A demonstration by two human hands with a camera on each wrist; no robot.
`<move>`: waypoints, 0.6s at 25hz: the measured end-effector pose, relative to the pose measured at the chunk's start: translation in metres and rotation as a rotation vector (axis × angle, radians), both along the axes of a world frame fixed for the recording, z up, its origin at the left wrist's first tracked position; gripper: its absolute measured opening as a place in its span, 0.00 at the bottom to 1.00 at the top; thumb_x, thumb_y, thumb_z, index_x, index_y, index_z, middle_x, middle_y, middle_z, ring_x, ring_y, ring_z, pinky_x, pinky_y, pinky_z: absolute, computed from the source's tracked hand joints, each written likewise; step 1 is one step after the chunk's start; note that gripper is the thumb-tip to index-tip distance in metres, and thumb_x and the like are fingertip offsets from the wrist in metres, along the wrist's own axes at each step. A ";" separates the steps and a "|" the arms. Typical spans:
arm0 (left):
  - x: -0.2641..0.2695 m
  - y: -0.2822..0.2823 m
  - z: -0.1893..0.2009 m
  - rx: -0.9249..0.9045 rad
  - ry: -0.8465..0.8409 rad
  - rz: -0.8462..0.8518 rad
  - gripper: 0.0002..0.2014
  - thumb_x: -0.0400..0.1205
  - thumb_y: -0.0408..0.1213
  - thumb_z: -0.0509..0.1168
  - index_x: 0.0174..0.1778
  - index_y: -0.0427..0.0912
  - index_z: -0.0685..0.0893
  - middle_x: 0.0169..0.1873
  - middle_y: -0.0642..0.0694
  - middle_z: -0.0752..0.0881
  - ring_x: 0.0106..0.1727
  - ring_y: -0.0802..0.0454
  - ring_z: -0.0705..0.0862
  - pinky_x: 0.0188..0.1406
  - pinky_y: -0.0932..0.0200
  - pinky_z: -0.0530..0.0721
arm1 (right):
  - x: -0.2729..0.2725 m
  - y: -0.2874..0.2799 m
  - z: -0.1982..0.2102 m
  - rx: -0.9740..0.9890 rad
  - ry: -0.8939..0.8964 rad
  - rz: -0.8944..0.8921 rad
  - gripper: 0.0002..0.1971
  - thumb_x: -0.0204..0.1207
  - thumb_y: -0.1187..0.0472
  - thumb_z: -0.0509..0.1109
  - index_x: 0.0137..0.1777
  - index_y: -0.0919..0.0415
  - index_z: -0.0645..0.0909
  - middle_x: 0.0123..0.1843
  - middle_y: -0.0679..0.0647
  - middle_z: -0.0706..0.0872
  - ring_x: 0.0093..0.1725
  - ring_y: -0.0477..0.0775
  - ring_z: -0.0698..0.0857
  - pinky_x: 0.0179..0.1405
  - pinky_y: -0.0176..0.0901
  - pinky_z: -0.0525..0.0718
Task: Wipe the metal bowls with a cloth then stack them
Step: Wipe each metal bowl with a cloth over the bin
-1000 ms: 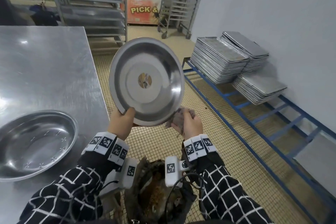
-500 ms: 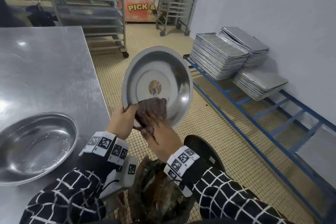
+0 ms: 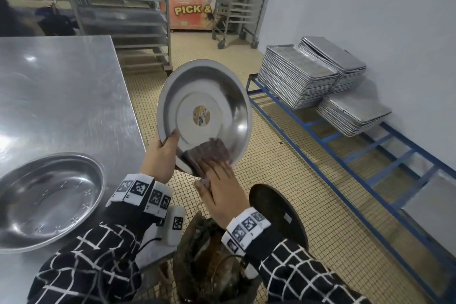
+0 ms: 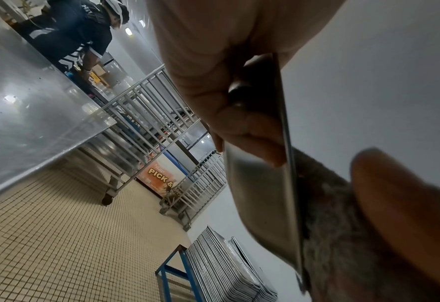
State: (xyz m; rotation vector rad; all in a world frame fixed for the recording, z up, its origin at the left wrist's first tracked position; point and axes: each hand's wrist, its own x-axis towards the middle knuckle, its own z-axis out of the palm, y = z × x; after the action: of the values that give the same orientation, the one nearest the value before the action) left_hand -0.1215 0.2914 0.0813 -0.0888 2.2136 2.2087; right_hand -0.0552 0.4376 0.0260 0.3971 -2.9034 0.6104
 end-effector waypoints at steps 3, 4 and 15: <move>-0.002 -0.003 -0.001 0.057 -0.023 -0.017 0.13 0.85 0.46 0.59 0.62 0.46 0.78 0.54 0.44 0.86 0.56 0.44 0.85 0.56 0.47 0.83 | 0.001 0.009 -0.010 -0.035 0.096 -0.155 0.31 0.84 0.40 0.37 0.81 0.52 0.60 0.83 0.49 0.60 0.84 0.51 0.48 0.83 0.53 0.49; -0.003 -0.004 0.000 0.074 -0.057 -0.025 0.11 0.85 0.47 0.59 0.58 0.47 0.79 0.51 0.43 0.87 0.52 0.43 0.86 0.52 0.45 0.86 | -0.003 0.019 -0.013 -0.077 0.085 -0.237 0.29 0.84 0.41 0.38 0.82 0.49 0.54 0.85 0.47 0.51 0.84 0.50 0.42 0.83 0.54 0.48; -0.005 -0.018 -0.014 0.091 -0.315 -0.236 0.19 0.83 0.46 0.63 0.58 0.32 0.81 0.33 0.39 0.87 0.29 0.45 0.87 0.24 0.55 0.83 | -0.059 0.098 0.057 -0.665 -0.157 -0.568 0.08 0.81 0.52 0.65 0.57 0.52 0.74 0.45 0.45 0.82 0.43 0.44 0.81 0.40 0.35 0.74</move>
State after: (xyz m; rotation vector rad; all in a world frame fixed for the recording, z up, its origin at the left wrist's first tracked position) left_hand -0.1264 0.2737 0.0669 -0.1533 1.8539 2.0068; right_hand -0.1139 0.5361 0.0826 -0.5510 -2.5249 1.4389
